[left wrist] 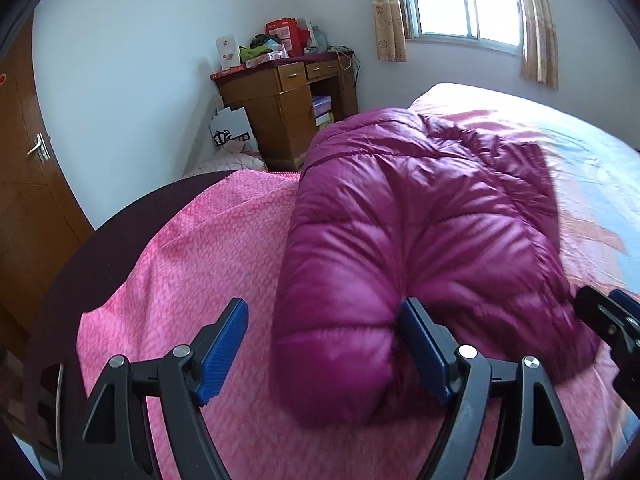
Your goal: Fold large clothes
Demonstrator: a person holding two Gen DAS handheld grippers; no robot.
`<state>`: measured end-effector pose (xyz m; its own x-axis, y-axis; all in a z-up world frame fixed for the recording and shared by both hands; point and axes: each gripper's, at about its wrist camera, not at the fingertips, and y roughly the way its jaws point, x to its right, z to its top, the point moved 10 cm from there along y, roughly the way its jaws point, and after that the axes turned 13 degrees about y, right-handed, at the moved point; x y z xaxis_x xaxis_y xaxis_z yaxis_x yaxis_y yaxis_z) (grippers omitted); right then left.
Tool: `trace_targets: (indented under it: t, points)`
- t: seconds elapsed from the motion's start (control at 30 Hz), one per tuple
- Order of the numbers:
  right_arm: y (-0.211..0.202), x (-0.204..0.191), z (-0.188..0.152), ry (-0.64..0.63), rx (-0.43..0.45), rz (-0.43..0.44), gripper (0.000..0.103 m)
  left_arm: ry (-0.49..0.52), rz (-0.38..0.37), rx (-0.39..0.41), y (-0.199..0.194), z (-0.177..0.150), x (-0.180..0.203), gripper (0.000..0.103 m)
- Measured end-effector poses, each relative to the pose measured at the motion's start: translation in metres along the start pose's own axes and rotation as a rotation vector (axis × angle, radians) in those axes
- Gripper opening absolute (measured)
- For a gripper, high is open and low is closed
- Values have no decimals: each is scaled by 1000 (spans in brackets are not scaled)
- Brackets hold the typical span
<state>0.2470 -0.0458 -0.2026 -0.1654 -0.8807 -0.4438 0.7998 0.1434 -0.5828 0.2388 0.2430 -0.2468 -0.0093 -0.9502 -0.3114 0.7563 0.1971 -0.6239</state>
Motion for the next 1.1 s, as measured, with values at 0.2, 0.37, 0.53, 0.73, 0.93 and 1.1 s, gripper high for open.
trace_targets:
  t: [0.2, 0.37, 0.53, 0.73, 0.93, 1.1]
  points:
    - [-25, -13, -6, -82, 40, -27, 77, 11, 24, 10, -33, -20, -11, 79]
    - [-39, -21, -12, -131, 58, -61, 83, -9, 16, -48, -42, -43, -23, 79]
    - [-54, -23, -25, -188, 75, -126, 94, -3, -20, -85, -49, -59, -14, 79]
    - [-74, -13, -46, -204, 47, -164, 94, 39, -39, -76, -67, -60, 14, 79]
    - [-100, 3, -49, -179, 58, -200, 98, 46, -72, -75, -87, -57, 29, 79]
    - [-124, 7, -39, -142, 118, -196, 100, 31, -52, 11, -121, -39, 24, 79]
